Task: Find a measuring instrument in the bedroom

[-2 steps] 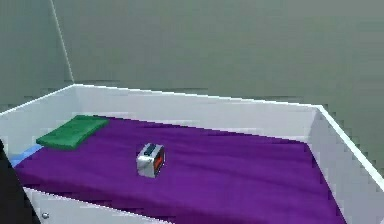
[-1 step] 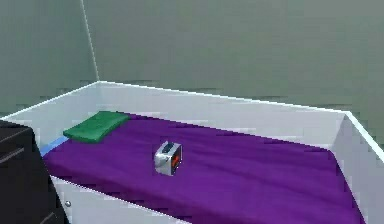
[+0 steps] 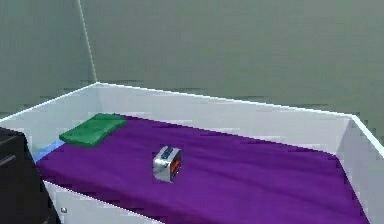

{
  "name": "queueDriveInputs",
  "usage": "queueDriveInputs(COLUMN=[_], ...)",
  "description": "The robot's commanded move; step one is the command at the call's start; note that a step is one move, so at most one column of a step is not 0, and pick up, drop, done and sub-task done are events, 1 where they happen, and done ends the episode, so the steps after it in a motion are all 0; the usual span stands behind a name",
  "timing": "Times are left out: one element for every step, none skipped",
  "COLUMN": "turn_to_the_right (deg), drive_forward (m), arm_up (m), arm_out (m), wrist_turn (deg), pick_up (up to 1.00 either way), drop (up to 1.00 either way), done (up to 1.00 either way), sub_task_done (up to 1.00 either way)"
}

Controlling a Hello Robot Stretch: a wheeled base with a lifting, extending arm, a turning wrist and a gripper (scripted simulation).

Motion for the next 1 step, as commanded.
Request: queueDriveInputs(turn_to_the_right=[0.0], drive_forward=[0.00], arm_up=[0.00], arm_out=[0.00], wrist_turn=[0.0], pick_up=[0.00], drop=[0.00], done=[1.00], sub_task_done=[0.00])
